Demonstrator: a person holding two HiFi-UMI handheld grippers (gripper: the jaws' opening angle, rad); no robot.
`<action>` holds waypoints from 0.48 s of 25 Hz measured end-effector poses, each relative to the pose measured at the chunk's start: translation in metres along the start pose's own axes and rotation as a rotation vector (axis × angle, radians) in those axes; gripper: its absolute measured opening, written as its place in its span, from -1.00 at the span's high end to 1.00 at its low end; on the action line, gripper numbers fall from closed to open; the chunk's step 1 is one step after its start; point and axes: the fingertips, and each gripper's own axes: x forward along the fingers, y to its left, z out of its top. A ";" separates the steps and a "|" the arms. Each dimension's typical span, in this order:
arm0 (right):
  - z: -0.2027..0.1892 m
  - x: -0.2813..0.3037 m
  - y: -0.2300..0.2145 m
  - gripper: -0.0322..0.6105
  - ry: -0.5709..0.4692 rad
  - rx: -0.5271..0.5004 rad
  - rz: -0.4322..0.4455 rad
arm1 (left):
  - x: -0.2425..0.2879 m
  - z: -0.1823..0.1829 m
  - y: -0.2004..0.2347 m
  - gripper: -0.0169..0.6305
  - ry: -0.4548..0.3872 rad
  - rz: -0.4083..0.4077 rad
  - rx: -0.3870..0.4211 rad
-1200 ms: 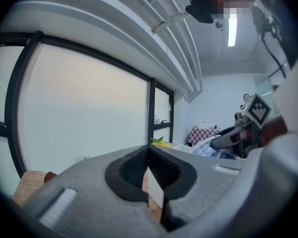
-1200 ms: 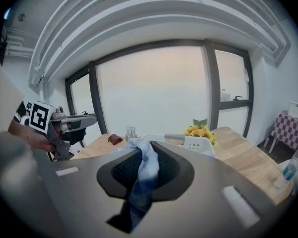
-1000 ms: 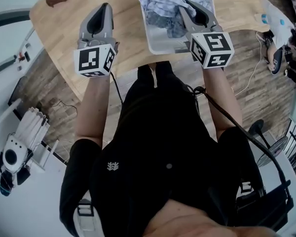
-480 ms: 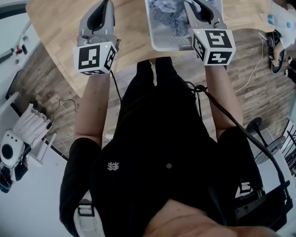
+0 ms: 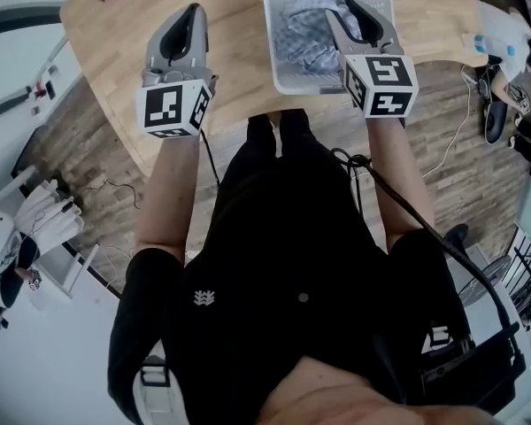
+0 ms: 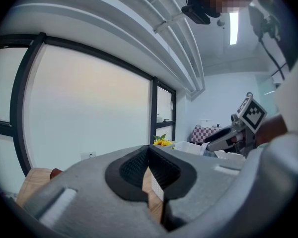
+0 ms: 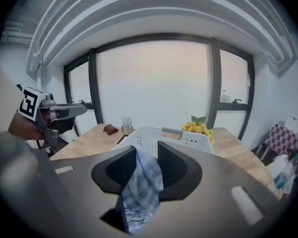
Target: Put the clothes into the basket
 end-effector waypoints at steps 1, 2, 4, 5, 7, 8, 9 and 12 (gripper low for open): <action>0.001 -0.001 0.000 0.47 -0.003 -0.003 0.002 | -0.001 0.002 0.000 0.95 -0.004 0.004 0.001; 0.003 -0.003 -0.001 0.47 -0.006 -0.006 0.002 | -0.002 0.004 0.000 0.95 -0.009 0.008 0.001; 0.007 -0.006 -0.001 0.47 -0.015 -0.011 0.003 | -0.004 0.009 -0.001 0.95 -0.019 0.012 0.003; 0.010 -0.008 -0.001 0.47 -0.016 -0.014 0.003 | -0.005 0.012 -0.001 0.95 -0.023 0.014 0.005; 0.015 -0.012 0.001 0.45 -0.009 -0.018 0.007 | -0.010 0.019 0.001 0.95 -0.033 0.018 0.008; 0.017 -0.013 0.002 0.31 -0.005 -0.019 0.009 | -0.011 0.023 0.001 0.95 -0.040 0.020 0.009; 0.021 -0.015 0.001 0.28 -0.006 -0.020 0.008 | -0.013 0.028 0.002 0.95 -0.048 0.023 0.010; 0.037 -0.022 -0.003 0.28 -0.039 -0.031 -0.009 | -0.014 0.041 0.004 0.95 -0.074 0.030 0.015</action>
